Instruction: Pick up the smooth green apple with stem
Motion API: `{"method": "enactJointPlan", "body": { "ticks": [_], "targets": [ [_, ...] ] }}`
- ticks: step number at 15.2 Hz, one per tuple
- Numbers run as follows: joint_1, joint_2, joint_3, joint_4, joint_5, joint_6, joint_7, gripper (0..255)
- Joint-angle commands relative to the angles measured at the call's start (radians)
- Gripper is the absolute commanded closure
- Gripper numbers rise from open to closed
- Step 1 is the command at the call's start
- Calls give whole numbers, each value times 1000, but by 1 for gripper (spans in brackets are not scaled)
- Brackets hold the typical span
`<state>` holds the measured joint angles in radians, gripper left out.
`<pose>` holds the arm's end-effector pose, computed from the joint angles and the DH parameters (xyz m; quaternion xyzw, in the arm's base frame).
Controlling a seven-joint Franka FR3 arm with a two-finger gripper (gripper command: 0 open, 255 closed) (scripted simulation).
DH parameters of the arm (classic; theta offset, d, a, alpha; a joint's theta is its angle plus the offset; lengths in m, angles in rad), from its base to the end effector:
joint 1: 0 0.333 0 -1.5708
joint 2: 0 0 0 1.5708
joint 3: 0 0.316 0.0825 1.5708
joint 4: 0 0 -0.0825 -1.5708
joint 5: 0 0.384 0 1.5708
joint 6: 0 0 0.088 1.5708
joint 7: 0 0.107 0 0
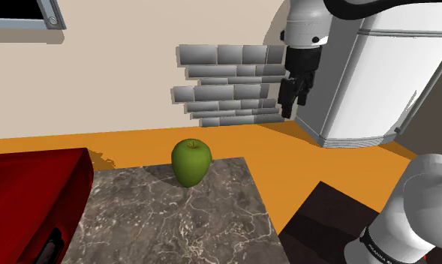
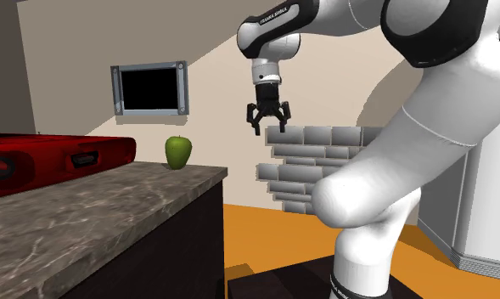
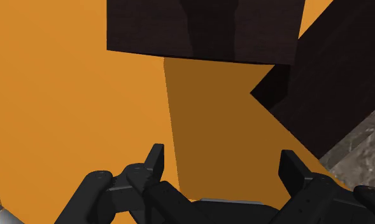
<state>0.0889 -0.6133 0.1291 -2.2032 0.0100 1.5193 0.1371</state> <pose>0.3417 0.0886 0.5989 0.9984 0.0274 -0.0314 0.0378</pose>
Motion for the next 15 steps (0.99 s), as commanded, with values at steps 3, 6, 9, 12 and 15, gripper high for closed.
{"method": "enactJointPlan", "body": {
  "ticks": [3,6,9,12,15],
  "targets": [
    [24,107,78,97,28,1,80,0],
    [38,192,133,178,37,-2,138,0],
    [52,283,186,270,36,-9,199,0],
    [68,383,239,373,22,-22,263,0],
    [89,493,291,489,-4,-43,330,0]
  ]
}}
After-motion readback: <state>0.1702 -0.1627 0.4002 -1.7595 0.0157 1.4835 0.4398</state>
